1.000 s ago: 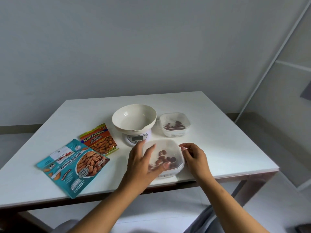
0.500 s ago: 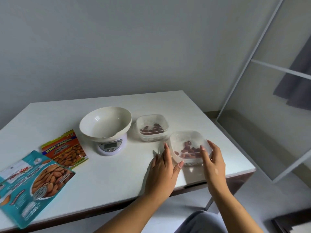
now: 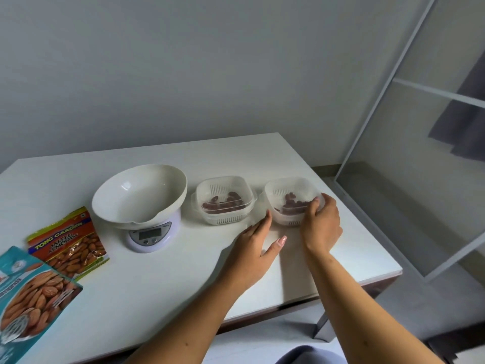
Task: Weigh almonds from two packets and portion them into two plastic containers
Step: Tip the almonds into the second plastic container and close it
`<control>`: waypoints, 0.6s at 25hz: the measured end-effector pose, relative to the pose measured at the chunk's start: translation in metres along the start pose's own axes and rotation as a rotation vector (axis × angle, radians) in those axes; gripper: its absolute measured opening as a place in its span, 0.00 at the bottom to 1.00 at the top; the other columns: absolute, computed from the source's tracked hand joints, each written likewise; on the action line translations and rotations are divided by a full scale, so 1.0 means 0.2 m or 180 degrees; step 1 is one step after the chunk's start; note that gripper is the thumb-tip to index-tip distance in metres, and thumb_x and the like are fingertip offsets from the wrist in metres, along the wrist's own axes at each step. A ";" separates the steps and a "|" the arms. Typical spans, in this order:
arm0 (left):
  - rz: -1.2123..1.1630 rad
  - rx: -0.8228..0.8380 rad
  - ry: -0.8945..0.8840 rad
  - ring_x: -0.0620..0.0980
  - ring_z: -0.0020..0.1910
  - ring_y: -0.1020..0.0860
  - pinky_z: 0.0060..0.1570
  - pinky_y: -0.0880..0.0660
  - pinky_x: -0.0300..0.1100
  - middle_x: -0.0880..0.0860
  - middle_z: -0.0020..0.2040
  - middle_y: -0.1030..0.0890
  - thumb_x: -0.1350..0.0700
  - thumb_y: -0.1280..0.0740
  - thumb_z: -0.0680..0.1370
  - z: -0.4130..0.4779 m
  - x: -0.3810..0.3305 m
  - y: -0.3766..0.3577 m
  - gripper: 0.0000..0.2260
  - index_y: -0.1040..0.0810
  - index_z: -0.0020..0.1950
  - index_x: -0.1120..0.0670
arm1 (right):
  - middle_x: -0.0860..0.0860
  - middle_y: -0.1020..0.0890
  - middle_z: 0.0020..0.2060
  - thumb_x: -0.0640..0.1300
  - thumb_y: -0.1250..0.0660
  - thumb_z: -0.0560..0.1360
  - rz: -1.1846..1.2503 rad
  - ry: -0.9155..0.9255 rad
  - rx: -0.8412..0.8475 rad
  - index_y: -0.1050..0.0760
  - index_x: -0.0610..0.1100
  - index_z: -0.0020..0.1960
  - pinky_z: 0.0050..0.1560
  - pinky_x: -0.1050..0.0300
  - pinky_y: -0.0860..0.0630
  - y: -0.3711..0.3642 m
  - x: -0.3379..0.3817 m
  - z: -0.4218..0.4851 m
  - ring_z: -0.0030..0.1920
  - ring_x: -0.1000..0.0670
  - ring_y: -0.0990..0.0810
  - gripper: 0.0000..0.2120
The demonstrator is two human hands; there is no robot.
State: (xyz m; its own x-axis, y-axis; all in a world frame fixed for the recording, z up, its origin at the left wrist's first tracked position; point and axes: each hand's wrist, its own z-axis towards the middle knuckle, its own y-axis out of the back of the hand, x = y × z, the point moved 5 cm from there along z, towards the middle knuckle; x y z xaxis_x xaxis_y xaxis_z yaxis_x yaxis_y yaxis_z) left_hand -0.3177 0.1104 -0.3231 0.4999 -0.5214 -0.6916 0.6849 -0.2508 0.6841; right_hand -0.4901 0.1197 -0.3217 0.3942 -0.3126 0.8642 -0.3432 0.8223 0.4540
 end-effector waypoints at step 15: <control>0.0072 0.0033 -0.0064 0.46 0.75 0.39 0.66 0.42 0.31 0.49 0.78 0.42 0.45 0.39 0.80 0.11 0.05 -0.02 0.32 0.47 0.79 0.54 | 0.45 0.30 0.71 0.58 0.55 0.81 -0.0426 0.0119 0.0347 0.41 0.46 0.74 0.69 0.42 0.41 -0.13 -0.01 0.03 0.70 0.40 0.33 0.26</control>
State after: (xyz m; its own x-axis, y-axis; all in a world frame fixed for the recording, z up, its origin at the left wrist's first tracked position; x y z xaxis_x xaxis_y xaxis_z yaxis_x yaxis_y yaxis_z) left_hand -0.3281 0.0882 -0.3277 0.5044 -0.5433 -0.6712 0.6679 -0.2472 0.7020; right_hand -0.4879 0.0959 -0.3328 0.4733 -0.3962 0.7868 -0.3752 0.7175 0.5869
